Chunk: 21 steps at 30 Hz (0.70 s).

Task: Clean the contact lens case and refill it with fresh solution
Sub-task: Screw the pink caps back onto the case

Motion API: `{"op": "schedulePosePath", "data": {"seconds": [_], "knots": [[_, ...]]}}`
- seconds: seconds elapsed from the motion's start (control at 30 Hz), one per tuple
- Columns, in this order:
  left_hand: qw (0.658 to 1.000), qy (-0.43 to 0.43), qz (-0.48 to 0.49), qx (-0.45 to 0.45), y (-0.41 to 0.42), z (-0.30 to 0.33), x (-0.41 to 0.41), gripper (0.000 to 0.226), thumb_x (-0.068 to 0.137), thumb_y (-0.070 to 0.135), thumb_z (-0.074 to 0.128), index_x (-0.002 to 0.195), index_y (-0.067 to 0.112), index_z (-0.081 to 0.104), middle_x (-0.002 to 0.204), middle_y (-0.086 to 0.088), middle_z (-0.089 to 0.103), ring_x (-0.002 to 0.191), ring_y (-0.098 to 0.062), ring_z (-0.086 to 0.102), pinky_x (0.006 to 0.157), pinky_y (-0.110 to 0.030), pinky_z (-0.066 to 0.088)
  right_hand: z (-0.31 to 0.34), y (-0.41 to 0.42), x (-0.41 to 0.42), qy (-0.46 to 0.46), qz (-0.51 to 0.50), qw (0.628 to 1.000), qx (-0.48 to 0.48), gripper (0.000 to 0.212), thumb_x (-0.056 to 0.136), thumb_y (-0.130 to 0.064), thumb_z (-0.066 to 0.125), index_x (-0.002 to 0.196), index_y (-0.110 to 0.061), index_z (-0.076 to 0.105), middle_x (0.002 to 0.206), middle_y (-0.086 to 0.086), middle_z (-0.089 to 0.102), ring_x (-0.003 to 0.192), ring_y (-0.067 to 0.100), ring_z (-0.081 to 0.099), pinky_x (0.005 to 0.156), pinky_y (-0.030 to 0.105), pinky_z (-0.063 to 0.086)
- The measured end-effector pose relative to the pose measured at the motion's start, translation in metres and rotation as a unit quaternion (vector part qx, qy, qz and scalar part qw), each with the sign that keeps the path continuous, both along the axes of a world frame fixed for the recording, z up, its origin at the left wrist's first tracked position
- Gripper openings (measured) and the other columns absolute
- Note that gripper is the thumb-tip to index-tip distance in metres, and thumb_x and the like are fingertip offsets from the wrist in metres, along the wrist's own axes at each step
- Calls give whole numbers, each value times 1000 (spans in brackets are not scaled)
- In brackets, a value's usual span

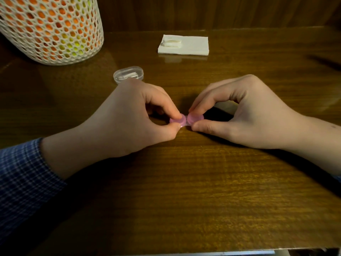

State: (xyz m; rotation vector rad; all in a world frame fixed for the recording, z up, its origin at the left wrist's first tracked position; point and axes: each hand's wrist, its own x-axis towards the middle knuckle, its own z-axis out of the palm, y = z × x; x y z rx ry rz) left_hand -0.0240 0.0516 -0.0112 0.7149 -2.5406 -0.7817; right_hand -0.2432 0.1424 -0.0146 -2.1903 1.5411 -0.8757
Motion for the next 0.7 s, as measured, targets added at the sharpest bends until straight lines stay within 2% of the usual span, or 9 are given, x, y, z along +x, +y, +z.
{"op": "schedulePosePath", "data": {"seconds": [0.37, 0.6, 0.7], "knots": [[1000, -9, 1, 5, 0, 1, -1, 17, 78, 29, 82, 95, 33, 80, 95, 19, 76, 94, 4, 70, 84, -18, 56, 1, 1, 5, -1, -20, 1000, -2, 24, 77, -42, 80, 91, -22, 80, 94, -10, 76, 91, 6, 72, 86, 34, 60], [1000, -2, 4, 3, 1, 1, 0, 17, 78, 29, 82, 94, 33, 80, 94, 19, 76, 93, 3, 70, 83, -20, 57, 2, 1, -4, 0, 22, 1000, 11, 19, 84, -24, 80, 102, -19, 79, 108, -9, 77, 104, 5, 72, 94, 26, 57], [1000, 3, 4, 3, 1, 1, 0, 16, 77, 29, 82, 93, 32, 80, 94, 19, 76, 93, 3, 71, 83, -21, 57, 3, 1, -4, -3, 22, 1000, 22, 20, 83, -26, 79, 102, -20, 80, 106, -10, 77, 103, 5, 72, 94, 29, 58]]}}
